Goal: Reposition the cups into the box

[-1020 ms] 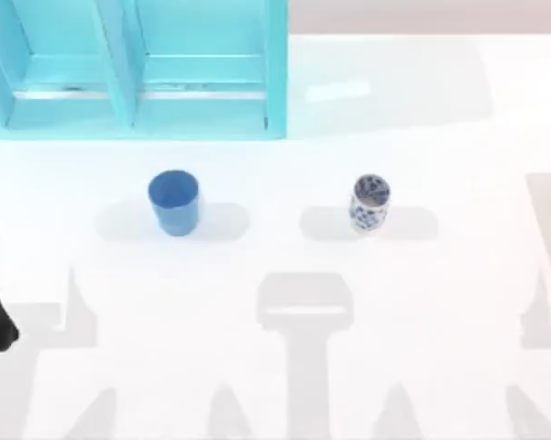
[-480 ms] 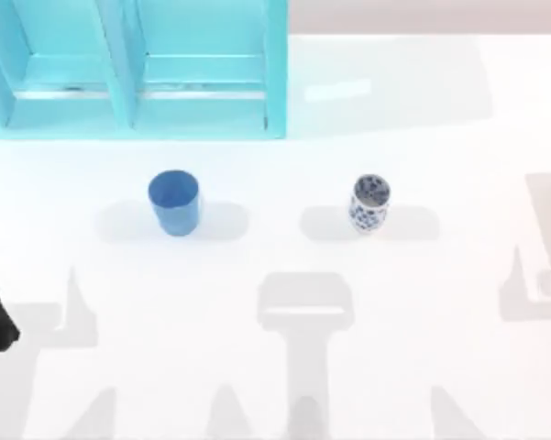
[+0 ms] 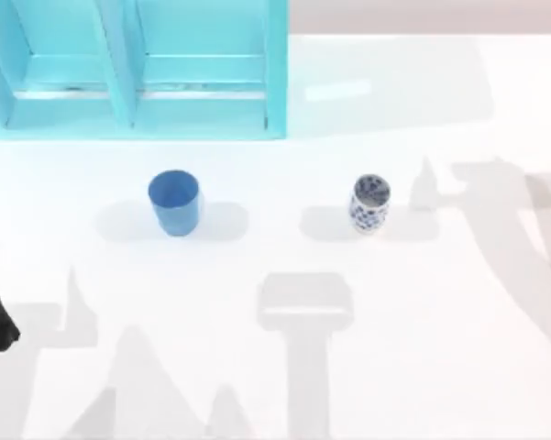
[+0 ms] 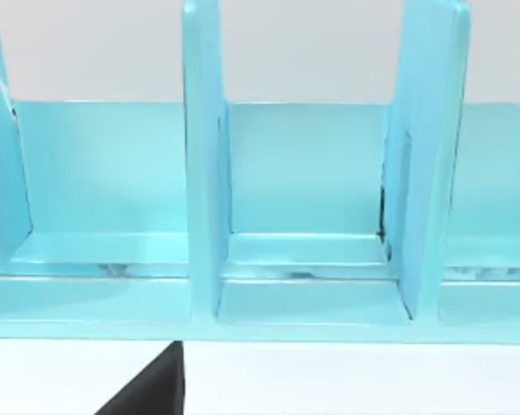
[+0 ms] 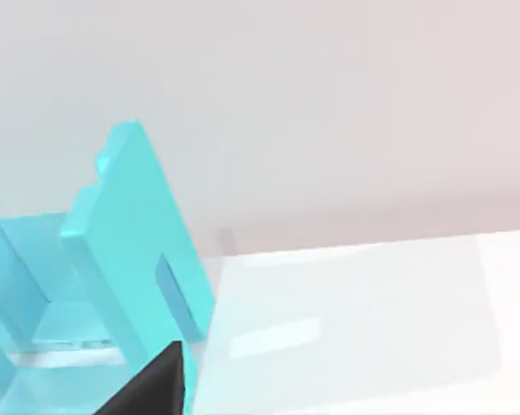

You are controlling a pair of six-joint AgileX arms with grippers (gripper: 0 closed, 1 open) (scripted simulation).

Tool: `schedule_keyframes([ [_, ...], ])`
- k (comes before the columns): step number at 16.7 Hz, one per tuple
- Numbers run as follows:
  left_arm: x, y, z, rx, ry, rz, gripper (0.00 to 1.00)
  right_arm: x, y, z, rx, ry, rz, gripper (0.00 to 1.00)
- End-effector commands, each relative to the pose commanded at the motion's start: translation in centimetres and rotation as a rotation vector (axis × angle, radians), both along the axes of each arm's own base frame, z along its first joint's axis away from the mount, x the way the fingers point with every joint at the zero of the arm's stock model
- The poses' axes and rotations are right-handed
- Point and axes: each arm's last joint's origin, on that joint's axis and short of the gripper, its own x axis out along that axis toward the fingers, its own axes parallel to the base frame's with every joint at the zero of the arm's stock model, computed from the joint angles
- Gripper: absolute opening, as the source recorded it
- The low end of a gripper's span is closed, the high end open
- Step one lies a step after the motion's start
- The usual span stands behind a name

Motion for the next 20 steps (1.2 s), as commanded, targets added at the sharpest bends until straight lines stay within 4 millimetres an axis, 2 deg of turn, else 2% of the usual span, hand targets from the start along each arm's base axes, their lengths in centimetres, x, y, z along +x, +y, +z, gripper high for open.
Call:
schedule_keyframes([
  [3,0.0,0.0,0.0,0.000,0.000,0.000,1.00,4.8,5.7,3.1,0.008,0.125,0.033,1.00],
  [4,0.0,0.0,0.0,0.000,0.000,0.000,1.00,6.3,7.9,3.4,0.002,0.170,0.042,1.00],
  [6,0.0,0.0,0.0,0.000,0.000,0.000,1.00,9.1,12.6,2.6,-0.022,0.270,0.056,1.00],
  [9,0.0,0.0,0.0,0.000,0.000,0.000,1.00,12.1,19.5,-1.1,-0.085,0.425,0.061,1.00],
  [13,0.0,0.0,0.0,0.000,0.000,0.000,1.00,13.8,26.9,-8.3,-0.181,0.606,0.041,1.00],
  [16,0.0,0.0,0.0,0.000,0.000,0.000,1.00,14.1,30.6,-12.9,-0.223,0.690,0.018,1.00],
  [20,0.0,0.0,0.0,0.000,0.000,0.000,1.00,13.9,33.1,-16.7,-0.240,0.746,-0.007,1.00],
])
